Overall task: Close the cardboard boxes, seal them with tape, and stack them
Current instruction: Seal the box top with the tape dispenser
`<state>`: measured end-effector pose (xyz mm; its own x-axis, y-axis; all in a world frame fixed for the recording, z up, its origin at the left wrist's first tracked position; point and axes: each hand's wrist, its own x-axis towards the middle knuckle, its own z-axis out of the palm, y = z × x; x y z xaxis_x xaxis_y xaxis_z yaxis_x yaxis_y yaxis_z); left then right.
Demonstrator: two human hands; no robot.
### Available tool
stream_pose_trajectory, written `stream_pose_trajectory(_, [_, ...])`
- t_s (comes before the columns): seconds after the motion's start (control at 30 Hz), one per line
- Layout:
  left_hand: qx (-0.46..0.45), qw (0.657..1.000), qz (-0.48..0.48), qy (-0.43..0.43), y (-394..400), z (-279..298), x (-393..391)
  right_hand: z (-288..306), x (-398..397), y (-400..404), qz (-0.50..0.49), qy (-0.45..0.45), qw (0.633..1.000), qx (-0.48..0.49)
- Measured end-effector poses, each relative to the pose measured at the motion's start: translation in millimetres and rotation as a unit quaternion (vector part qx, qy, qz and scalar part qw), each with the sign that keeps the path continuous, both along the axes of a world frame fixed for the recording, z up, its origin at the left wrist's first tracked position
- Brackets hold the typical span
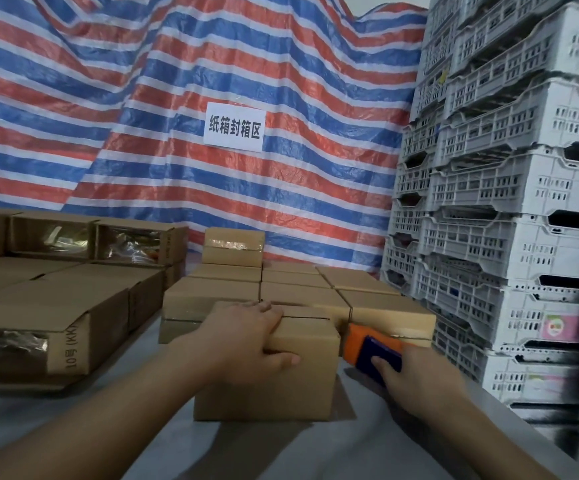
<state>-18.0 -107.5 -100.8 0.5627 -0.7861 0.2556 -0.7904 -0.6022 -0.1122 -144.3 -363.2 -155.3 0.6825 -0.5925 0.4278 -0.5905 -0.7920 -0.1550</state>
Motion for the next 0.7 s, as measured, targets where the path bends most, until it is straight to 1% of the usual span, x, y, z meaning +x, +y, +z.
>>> stream_pose_trajectory(0.07, [-0.003, 1.0, -0.002, 0.016, 1, 2, -1, 23, 1, -3, 0.024, -0.08, 0.994, 0.071])
stream_pose_trajectory(0.1, [-0.005, 0.999, -0.004, 0.033, 2, 5, -1, 39, 1, -3, 0.046, -0.137, 0.982, 0.122])
stream_pose_trajectory(0.13, [-0.009, 0.998, -0.006, 0.059, 3, 8, -1, 57, 2, -2, 0.074, -0.197, 0.961, 0.181])
stream_pose_trajectory(0.17, [-0.019, 0.995, -0.007, 0.095, 3, 11, 0, 75, 4, 0, 0.104, -0.245, 0.932, 0.244])
stream_pose_trajectory(0.2, [-0.036, 0.99, -0.008, 0.138, 4, 14, 0, 93, 8, 3, 0.135, -0.276, 0.901, 0.306])
stream_pose_trajectory(0.3, [-0.102, 0.96, -0.016, 0.26, 6, 20, 1, 132, 29, 20, 0.235, -0.304, 0.815, 0.435])
stream_pose_trajectory(0.33, [-0.119, 0.95, -0.016, 0.288, 8, 22, 0, 138, 40, 27, 0.267, -0.298, 0.793, 0.46])
stream_pose_trajectory(0.37, [-0.134, 0.94, -0.018, 0.313, 10, 24, 0, 143, 50, 34, 0.293, -0.28, 0.782, 0.474])
stream_pose_trajectory(0.4, [-0.147, 0.93, -0.024, 0.336, 12, 27, 1, 145, 60, 40, 0.314, -0.251, 0.783, 0.474])
stream_pose_trajectory(0.47, [-0.179, 0.906, -0.037, 0.381, 18, 32, 1, 146, 75, 52, 0.341, -0.193, 0.799, 0.456])
stream_pose_trajectory(0.53, [-0.239, 0.874, -0.042, 0.422, 21, 34, 1, 148, 84, 57, 0.354, -0.146, 0.809, 0.447])
stream_pose_trajectory(0.6, [-0.32, 0.833, -0.03, 0.451, 23, 33, 3, 153, 89, 60, 0.357, -0.108, 0.829, 0.416])
stream_pose_trajectory(0.63, [-0.371, 0.801, -0.022, 0.469, 23, 33, 4, 154, 91, 62, 0.358, -0.097, 0.837, 0.403])
stream_pose_trajectory(0.7, [-0.47, 0.714, -0.031, 0.519, 23, 33, 7, 156, 94, 65, 0.363, -0.082, 0.841, 0.392])
